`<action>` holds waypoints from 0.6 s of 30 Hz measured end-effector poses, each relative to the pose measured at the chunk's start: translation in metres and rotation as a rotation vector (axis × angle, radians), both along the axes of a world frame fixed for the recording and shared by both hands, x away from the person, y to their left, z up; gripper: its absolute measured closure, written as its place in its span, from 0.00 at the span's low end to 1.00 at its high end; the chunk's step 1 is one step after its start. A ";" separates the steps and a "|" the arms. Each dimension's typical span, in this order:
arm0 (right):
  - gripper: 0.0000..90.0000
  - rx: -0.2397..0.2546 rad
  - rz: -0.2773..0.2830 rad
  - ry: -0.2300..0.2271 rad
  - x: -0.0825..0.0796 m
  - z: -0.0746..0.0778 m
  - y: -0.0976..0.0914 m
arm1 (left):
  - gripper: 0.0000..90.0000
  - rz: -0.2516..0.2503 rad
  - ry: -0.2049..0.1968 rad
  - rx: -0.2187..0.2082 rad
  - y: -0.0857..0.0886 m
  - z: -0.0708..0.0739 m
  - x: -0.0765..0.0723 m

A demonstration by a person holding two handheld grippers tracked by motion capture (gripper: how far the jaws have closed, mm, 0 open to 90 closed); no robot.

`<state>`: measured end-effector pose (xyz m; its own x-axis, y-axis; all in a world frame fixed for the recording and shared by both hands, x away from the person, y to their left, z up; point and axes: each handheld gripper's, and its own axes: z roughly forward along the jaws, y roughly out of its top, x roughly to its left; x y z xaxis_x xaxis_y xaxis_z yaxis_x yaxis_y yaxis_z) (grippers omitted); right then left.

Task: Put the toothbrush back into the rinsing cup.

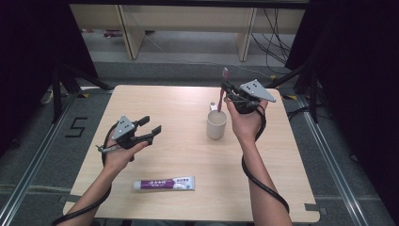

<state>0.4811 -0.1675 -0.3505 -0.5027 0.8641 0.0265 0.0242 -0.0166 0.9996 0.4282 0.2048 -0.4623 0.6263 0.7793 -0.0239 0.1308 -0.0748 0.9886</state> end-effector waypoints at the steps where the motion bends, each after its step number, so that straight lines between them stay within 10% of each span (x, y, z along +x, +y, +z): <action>1: 0.94 0.007 -0.008 0.010 0.001 0.000 0.001 | 0.39 0.009 0.000 0.005 0.002 -0.003 -0.001; 18: 0.94 0.006 -0.024 0.009 0.028 -0.002 0.009 | 0.39 0.092 0.029 0.031 0.020 -0.046 -0.011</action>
<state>0.5093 -0.1587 -0.3527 -0.4812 0.8759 0.0361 0.0323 -0.0235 0.9992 0.4170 0.2251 -0.5080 0.5512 0.8342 -0.0160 0.1670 -0.0915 0.9817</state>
